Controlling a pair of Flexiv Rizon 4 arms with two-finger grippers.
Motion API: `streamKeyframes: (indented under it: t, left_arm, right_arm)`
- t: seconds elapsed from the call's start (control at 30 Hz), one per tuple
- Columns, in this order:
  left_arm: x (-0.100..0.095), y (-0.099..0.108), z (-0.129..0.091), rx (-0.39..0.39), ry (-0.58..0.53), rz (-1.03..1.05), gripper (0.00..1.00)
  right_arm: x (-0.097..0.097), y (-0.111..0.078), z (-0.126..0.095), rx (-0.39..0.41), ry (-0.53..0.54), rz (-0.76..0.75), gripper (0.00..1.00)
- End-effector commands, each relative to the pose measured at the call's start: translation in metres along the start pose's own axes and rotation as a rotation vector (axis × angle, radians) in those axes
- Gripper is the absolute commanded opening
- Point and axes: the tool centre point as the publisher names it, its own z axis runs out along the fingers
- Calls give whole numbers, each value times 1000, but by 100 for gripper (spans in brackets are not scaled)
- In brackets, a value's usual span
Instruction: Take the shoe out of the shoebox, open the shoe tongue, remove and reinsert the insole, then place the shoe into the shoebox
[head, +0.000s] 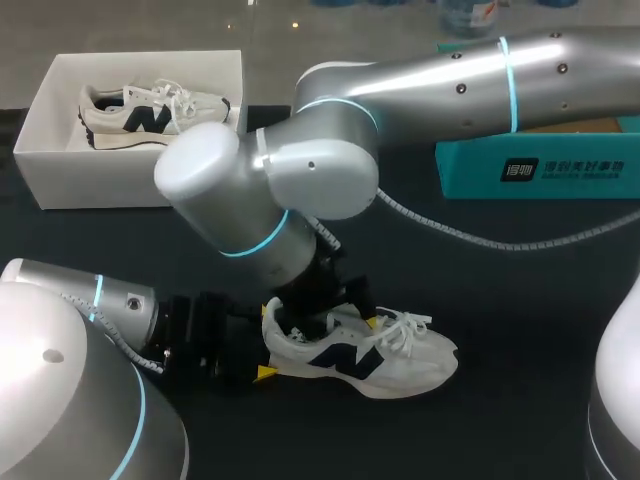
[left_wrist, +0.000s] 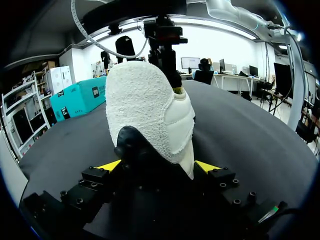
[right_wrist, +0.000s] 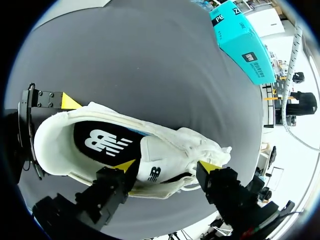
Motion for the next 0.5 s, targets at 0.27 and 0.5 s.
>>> streamKeyframes:
  t: [0.27,0.5]
  left_arm:
    - [1,2,1,-4,1,0,0]
    - [1,2,1,-4,1,0,0]
  right_arm:
    - [-19,2,-5,-20,14,476,0]
    - [-36,-6,-12,-18,22,525,0]
